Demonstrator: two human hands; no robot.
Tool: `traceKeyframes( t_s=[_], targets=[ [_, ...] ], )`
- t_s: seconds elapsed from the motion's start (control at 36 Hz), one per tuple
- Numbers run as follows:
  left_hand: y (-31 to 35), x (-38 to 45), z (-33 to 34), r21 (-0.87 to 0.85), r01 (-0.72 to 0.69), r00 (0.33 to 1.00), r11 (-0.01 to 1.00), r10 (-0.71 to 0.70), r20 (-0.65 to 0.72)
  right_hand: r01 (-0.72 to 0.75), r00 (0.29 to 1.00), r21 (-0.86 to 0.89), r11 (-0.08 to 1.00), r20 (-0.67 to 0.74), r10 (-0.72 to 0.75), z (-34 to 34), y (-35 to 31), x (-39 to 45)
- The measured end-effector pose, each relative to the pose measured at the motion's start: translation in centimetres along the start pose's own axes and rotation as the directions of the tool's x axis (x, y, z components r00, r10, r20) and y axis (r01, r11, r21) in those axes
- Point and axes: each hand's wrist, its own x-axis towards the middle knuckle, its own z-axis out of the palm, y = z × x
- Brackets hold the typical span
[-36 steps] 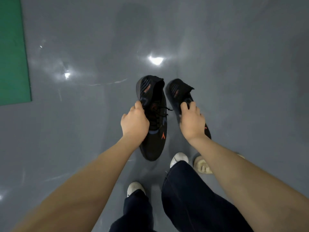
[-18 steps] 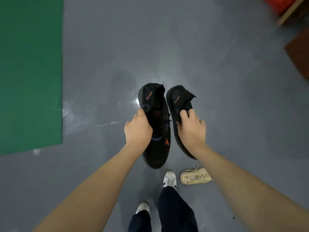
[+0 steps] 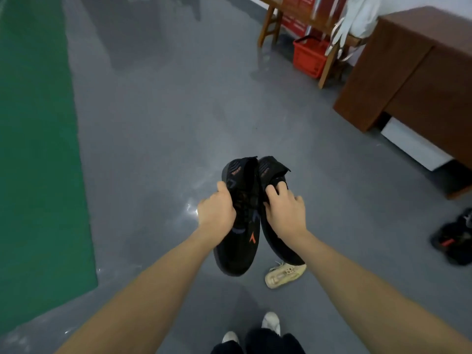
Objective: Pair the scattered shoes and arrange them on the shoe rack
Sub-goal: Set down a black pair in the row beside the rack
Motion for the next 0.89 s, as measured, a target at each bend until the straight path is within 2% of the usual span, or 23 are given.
traceKeyframes(
  t_s=[0.25, 0.47, 0.58, 0.89],
  targets=[
    [10.4, -1.7, -2.8, 0.034, -0.212, 0.977, 0.977, 0.212, 0.006, -0.123, 0.992, -0.008, 0.992, -0.023, 0.123, -6.5, 8.2, -2.0],
    [22.3, -4.3, 0.0, 0.129, -0.389, 0.921, 0.912, 0.390, 0.016, -0.250, 0.967, 0.008, 0.968, -0.041, 0.250, -9.7, 19.7, -6.9],
    [28.7, -6.3, 2.3, 0.170, -0.434, 0.900, 0.885, 0.434, 0.037, -0.286, 0.958, -0.013, 0.958, -0.031, 0.285, -10.8, 26.5, -9.7],
    [47.9, -11.7, 10.1, 0.038, -0.477, 0.876, 0.878, 0.472, 0.104, -0.400, 0.916, -0.060, 0.915, 0.018, 0.401, -12.9, 46.1, -17.9]
  ],
)
